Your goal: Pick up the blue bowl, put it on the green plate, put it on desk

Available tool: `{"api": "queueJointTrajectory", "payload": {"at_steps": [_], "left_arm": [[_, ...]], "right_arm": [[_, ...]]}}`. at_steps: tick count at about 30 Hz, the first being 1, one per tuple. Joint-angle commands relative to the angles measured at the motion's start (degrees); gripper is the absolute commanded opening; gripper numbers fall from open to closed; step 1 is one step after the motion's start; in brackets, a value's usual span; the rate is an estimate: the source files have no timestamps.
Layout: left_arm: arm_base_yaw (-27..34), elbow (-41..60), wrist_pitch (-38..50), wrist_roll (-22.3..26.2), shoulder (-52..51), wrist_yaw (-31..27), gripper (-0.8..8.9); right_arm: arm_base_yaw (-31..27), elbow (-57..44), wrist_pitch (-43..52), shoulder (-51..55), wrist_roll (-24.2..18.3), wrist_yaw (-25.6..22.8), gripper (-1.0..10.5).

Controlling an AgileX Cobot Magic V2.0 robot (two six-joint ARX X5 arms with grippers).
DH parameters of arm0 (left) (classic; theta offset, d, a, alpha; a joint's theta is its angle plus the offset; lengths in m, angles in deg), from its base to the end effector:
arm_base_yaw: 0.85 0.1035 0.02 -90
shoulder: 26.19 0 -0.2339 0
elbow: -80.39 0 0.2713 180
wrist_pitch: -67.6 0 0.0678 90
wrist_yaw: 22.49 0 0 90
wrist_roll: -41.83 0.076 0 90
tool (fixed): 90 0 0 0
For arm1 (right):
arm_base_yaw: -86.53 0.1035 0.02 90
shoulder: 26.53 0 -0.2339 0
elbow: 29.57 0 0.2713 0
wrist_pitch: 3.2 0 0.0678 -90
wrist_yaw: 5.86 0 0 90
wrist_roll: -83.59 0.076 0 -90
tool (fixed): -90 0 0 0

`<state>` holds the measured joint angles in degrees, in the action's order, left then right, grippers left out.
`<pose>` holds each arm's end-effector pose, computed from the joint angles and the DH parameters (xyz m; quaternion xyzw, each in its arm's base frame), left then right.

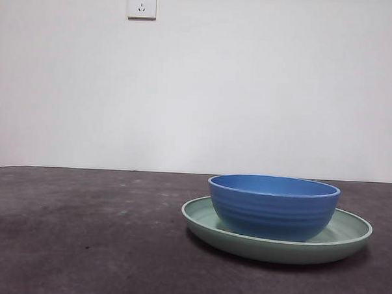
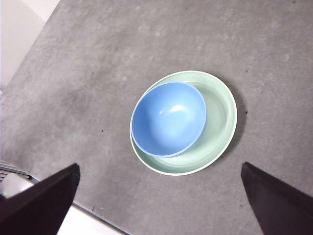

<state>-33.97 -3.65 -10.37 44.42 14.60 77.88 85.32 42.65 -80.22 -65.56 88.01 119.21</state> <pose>0.1246 -0.0976 0.3610 0.0789 0.2844 -0.3601 0.8850 0.1600 0.0403 0.3093 0.1503 0.3648 0.2563 0.8824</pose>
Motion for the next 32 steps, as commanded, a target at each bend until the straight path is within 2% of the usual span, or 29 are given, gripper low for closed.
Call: {"api": "queueJointTrajectory", "payload": {"at_steps": [1, 5, 8, 12, 16, 24, 32], "left_arm": [[-0.2, 5.6, 3.2, -2.2, -5.5, 0.0, 6.53], [-0.2, 11.9, 3.4, -4.8, -12.4, 0.0, 6.53], [-0.2, 14.5, 3.5, -5.0, -15.5, -0.1, 6.53], [-0.2, 15.2, 3.5, -4.7, -16.6, -0.1, 6.53], [-0.2, 15.2, 3.5, -4.7, -16.6, -0.1, 6.53], [-0.2, 15.2, 3.7, -4.5, -16.6, -0.1, 6.53], [-0.2, 15.2, 3.5, -3.1, -16.6, -0.1, 6.53]], "right_arm": [[0.1, 0.8, -0.5, -0.2, -0.8, 1.6, 5.7], [0.1, 0.8, -0.9, -0.2, -0.8, 3.1, 5.7], [0.1, 0.8, -1.0, -0.2, -0.8, 3.0, 5.7], [0.1, 0.8, -0.8, -0.5, 1.1, 2.1, 5.7], [1.0, 0.8, -0.8, -3.1, 1.1, 1.8, 5.7], [5.2, 0.8, 0.1, -13.8, -0.9, -3.9, 5.7], [10.6, 0.8, 4.1, -27.3, -5.1, -14.1, 5.7]]}}
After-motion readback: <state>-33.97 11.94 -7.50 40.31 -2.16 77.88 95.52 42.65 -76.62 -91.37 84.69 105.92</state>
